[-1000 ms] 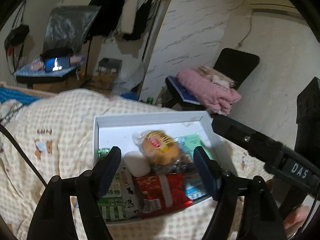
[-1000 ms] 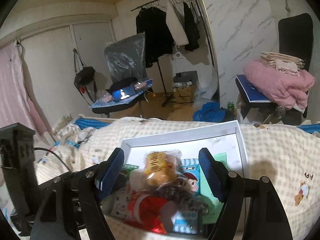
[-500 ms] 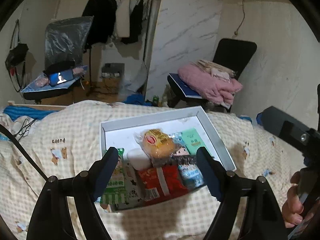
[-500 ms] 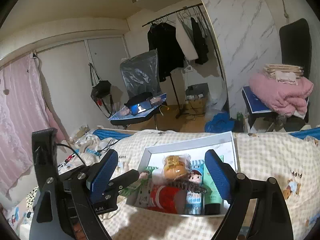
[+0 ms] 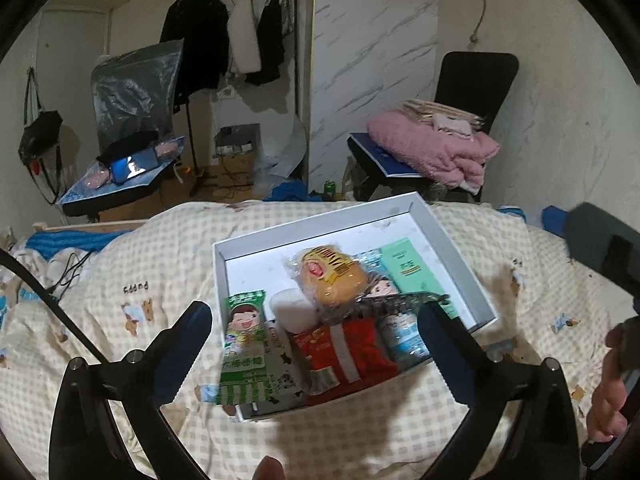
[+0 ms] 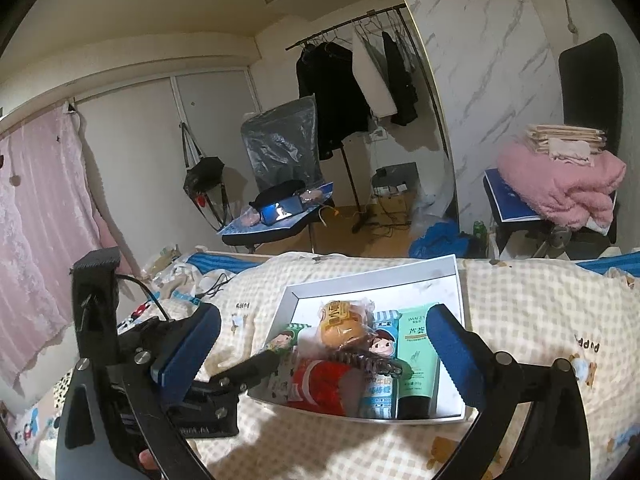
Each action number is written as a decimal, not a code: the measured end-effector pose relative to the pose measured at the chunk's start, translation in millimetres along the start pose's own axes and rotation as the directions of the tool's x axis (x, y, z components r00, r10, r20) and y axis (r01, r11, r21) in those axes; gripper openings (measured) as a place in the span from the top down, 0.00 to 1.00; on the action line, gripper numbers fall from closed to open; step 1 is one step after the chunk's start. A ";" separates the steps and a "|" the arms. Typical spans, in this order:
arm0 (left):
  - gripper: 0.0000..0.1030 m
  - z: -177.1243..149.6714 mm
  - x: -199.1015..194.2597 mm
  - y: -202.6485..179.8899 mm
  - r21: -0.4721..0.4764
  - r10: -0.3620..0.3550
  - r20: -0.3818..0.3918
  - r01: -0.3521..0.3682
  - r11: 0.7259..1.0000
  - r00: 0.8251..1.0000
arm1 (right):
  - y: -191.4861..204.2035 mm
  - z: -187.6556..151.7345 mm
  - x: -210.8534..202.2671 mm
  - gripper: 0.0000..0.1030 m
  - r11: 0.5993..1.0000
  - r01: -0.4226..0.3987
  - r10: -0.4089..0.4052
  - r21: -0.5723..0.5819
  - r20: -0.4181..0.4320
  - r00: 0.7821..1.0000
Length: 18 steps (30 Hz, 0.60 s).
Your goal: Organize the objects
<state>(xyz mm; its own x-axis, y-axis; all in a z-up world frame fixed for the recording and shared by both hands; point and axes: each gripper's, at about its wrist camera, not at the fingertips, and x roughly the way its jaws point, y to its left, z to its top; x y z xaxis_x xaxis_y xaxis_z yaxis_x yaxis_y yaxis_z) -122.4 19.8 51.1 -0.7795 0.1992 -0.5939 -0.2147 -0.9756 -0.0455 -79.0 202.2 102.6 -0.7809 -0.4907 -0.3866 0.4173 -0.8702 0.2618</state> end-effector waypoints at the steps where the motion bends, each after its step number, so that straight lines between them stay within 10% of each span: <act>1: 0.00 0.1 0.7 0.9 -0.002 0.010 -0.002 -0.010 1.000 1.000 | -1.2 -1.3 -0.9 0.00 1.000 0.000 0.000 0.000 0.005 1.000; 18: 0.00 0.3 -0.9 7.3 -0.041 -0.061 -0.015 0.061 0.997 0.998 | -19.2 -5.4 3.9 0.00 0.996 0.003 0.000 0.090 -0.028 1.000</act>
<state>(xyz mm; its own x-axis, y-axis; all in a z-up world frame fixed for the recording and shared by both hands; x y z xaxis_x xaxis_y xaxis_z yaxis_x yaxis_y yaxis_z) -123.5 12.5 51.5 -0.7559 0.2573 -0.6020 -0.2374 -0.9647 -0.1142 -87.6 216.8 91.2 -0.7678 -0.4915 -0.4109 0.3717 -0.8642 0.3391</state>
